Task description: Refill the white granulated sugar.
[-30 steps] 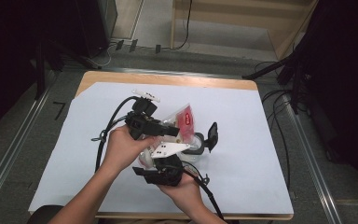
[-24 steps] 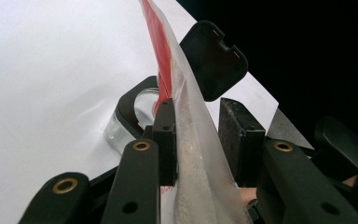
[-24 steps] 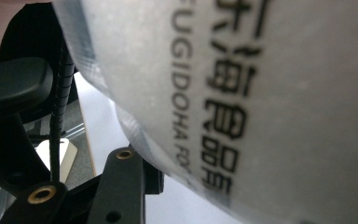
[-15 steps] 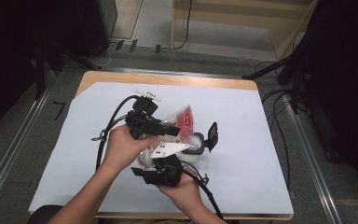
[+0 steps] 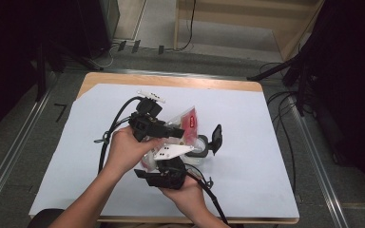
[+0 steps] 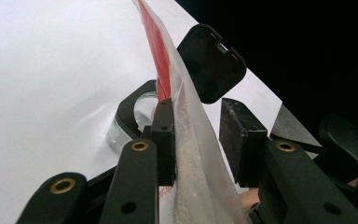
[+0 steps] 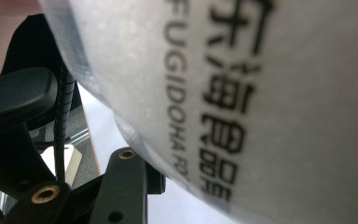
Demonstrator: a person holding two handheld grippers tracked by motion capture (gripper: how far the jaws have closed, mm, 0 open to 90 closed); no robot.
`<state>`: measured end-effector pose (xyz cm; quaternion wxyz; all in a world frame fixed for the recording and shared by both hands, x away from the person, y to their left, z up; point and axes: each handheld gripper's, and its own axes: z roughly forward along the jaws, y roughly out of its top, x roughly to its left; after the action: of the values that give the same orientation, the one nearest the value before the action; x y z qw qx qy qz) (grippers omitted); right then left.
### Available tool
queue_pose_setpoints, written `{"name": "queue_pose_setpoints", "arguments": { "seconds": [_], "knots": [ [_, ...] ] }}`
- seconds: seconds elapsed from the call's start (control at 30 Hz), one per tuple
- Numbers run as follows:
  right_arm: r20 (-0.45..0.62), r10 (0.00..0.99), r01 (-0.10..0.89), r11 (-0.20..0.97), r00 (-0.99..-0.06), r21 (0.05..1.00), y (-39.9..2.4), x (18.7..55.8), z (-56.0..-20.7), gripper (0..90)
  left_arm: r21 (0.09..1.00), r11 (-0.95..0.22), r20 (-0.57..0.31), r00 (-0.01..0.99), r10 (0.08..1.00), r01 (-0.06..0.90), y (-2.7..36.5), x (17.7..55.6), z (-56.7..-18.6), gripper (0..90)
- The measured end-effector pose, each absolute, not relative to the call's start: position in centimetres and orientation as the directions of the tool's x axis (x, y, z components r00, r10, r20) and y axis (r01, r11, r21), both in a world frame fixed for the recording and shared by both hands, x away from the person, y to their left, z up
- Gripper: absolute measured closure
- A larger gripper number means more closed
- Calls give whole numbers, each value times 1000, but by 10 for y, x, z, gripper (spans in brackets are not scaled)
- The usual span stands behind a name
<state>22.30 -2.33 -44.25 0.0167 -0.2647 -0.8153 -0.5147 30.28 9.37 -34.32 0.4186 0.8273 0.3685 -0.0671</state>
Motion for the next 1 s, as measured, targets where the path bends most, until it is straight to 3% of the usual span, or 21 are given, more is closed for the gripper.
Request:
{"name": "queue_pose_setpoints", "arguments": {
  "seconds": [0.57, 1.0],
  "knots": [
    [251, 405, 404, 353, -879, 844, -22, 220, -441, 632, 646, -373, -421, 719, 553, 665, 93, 302, -340, 688],
    [306, 404, 447, 321, -862, 835, -24, 222, -440, 639, 649, -363, -432, 717, 548, 669, 93, 303, -341, 656]
  ]
}}
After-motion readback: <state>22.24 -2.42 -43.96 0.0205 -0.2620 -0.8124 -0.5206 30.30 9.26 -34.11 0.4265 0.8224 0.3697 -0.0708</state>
